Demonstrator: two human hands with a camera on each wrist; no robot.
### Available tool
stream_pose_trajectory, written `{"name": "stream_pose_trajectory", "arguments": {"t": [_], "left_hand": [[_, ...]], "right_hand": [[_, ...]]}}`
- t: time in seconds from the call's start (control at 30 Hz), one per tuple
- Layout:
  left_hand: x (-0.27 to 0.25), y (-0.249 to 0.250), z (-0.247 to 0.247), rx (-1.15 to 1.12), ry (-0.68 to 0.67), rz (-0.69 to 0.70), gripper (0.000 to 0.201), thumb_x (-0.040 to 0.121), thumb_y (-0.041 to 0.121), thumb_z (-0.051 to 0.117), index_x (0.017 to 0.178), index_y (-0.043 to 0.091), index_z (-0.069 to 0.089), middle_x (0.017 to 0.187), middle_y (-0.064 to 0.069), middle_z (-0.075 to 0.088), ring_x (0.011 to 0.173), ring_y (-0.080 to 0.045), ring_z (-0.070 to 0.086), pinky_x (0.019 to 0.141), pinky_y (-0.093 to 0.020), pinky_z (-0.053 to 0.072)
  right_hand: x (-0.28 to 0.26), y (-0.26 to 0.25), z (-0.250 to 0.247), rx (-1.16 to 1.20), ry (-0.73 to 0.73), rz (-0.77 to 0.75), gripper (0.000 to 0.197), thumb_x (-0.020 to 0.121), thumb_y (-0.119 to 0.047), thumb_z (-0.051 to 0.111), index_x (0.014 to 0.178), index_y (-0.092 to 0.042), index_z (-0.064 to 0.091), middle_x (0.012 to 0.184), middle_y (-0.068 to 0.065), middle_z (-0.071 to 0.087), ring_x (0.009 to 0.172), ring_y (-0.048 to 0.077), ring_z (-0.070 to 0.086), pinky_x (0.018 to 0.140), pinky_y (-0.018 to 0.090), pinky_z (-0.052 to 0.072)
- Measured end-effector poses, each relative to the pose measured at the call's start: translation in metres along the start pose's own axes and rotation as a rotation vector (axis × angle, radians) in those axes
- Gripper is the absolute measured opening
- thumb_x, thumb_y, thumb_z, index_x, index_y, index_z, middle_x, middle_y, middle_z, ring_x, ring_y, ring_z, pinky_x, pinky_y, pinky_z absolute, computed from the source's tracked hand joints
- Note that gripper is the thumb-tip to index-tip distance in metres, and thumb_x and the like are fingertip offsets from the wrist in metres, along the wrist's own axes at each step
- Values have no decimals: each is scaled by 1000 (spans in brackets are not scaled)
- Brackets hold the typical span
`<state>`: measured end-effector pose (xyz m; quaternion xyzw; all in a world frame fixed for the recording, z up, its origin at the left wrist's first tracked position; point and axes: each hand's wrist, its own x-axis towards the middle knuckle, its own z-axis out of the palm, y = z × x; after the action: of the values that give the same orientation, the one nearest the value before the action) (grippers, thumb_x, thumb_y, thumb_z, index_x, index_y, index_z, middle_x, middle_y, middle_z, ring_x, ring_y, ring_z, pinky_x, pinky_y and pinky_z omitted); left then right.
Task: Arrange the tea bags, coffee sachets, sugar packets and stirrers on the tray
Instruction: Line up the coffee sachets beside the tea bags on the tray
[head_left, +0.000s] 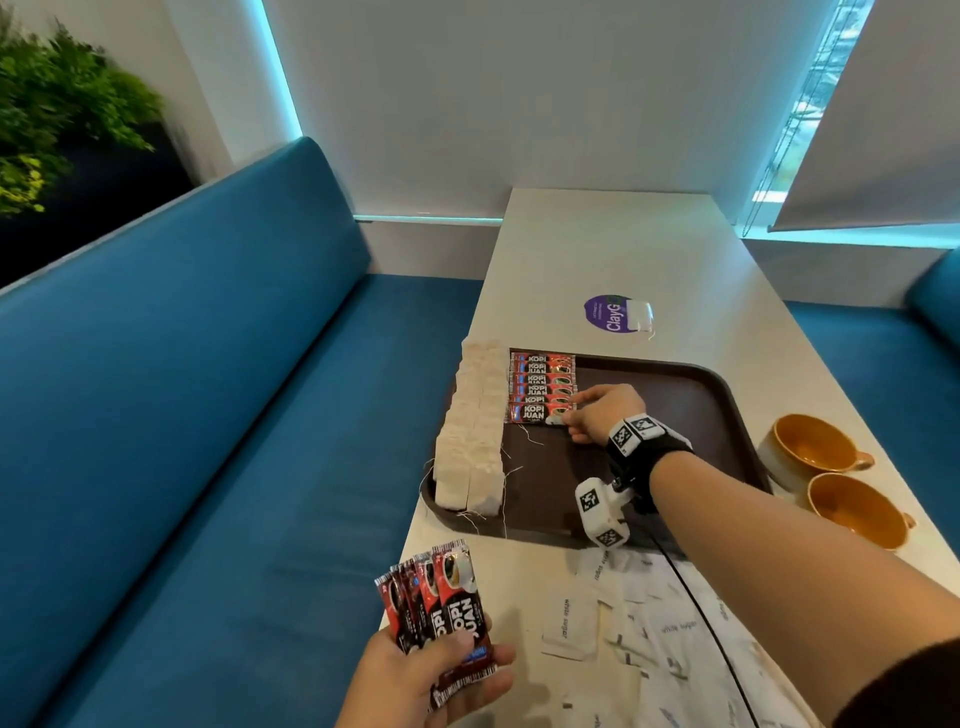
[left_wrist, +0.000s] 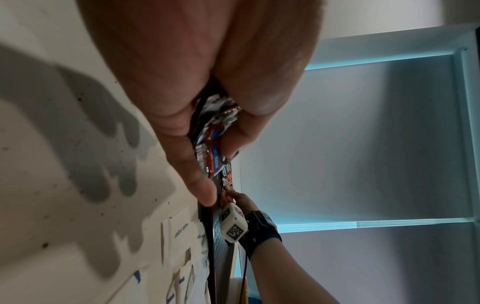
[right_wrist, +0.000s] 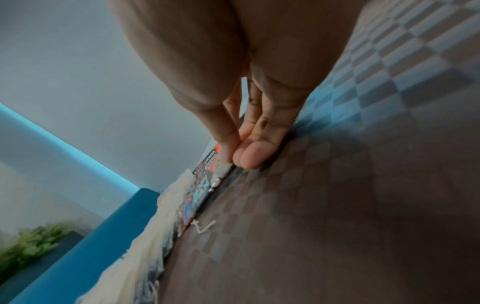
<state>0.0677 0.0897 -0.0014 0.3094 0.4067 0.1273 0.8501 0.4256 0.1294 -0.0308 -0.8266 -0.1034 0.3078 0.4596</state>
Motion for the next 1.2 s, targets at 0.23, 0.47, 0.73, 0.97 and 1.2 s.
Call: {"name": "stream_pose_trajectory", "arguments": {"t": [0.23,0.47,0.73,0.97,1.2], "left_hand": [[2,-2,1,-9,-7,-36,24,85,-15,63,108,-18,63,97,-40,69,92,-56,69,81,-61,57],[-6,0,9,-44,41,102,28,89,-19,56,116,-14,54,99,-49,62,84,-56,70,60,-47,63],[-34,3,28,-8,-27,256,18,90,-10,62,108,-8,62,91,-31,71,83,-46,72,67,-41,64],[-57,-2,41,26,-11,361,19,88,2,69,104,-8,65,87,-22,69,70,-27,68,62,-30,60],[-68,-9,45,-36,19,415,31,75,13,75,99,-5,66,83,-18,68,67,-22,65,62,-28,60]], "right_hand": [[-1,-8,2,-53,78,43,20,78,2,84,89,-8,70,71,13,73,51,19,68,46,29,59],[-31,-11,-20,-25,123,-91,11,85,-10,78,94,-14,71,83,9,74,62,22,70,68,39,65],[-187,-19,-47,115,-307,-369,10,91,-25,76,96,-17,73,92,5,71,63,18,65,54,30,53],[-279,31,-52,234,-419,-450,14,91,-4,73,100,-15,75,80,4,74,65,24,67,58,36,56],[-312,67,-58,499,-353,-300,20,86,7,73,105,0,72,85,28,72,67,34,65,63,40,59]]}}
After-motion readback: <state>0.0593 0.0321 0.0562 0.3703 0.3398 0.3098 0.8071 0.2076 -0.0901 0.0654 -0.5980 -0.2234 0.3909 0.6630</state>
